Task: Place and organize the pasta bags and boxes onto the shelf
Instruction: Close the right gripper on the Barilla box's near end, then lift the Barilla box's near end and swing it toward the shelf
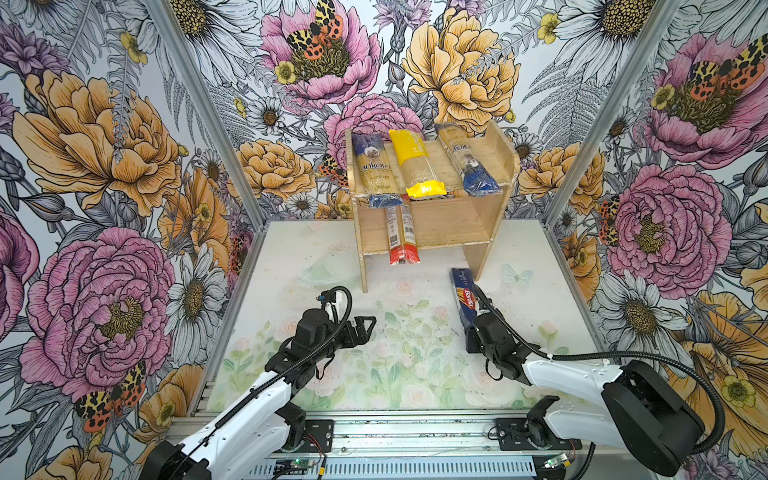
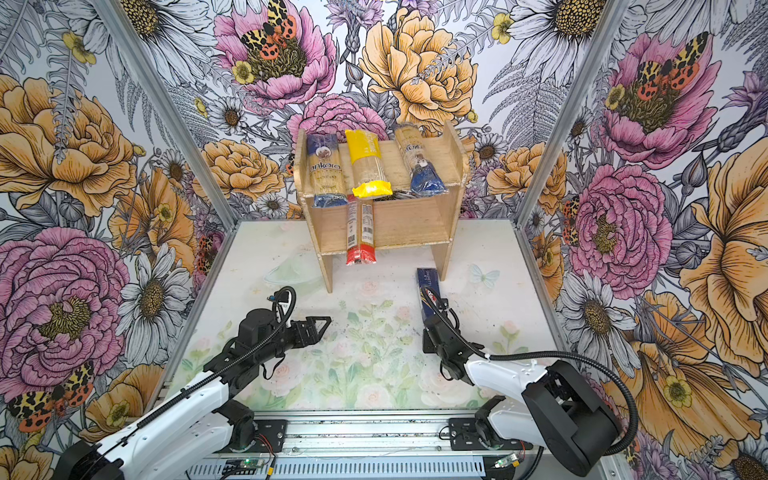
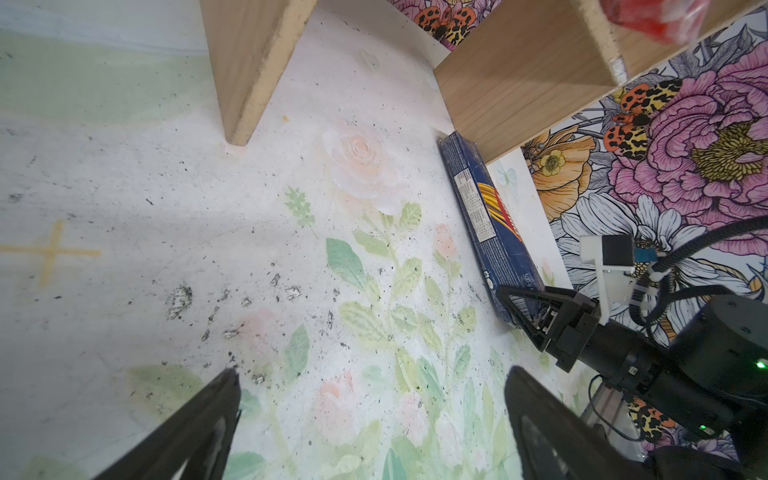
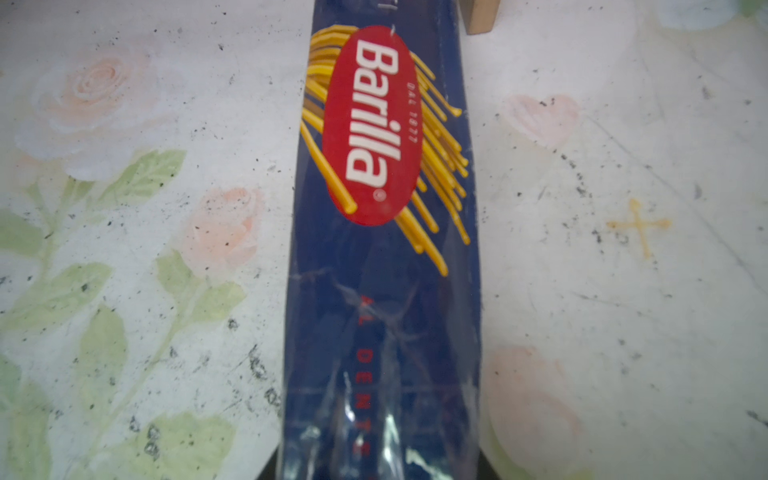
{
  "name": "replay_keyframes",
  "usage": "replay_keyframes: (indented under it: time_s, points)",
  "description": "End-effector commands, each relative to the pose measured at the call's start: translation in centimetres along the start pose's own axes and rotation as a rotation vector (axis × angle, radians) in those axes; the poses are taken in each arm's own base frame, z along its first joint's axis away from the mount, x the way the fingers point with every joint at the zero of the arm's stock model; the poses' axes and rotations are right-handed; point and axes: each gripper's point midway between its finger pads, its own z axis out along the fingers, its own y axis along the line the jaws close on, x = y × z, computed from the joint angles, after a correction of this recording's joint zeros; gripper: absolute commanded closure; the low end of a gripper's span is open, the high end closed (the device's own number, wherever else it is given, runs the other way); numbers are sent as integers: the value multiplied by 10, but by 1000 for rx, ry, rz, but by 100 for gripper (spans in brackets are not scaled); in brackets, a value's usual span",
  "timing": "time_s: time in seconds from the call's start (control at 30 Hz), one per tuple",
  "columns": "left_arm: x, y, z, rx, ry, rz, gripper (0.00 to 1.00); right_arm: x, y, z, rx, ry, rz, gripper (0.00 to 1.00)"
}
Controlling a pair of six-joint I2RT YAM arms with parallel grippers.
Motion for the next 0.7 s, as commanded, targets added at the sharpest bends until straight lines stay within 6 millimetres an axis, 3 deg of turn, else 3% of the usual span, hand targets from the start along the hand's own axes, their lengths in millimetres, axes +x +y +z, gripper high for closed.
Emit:
replay_keyframes:
  time_s: [0.0,0.67]
  points:
    - [0,2,0,-5,-14,-1,1,-34,13,-13,-54,-130,30,100]
    - [5,7,3,-14,-2,2,1,-51,12,-37,-81,-199,38,100]
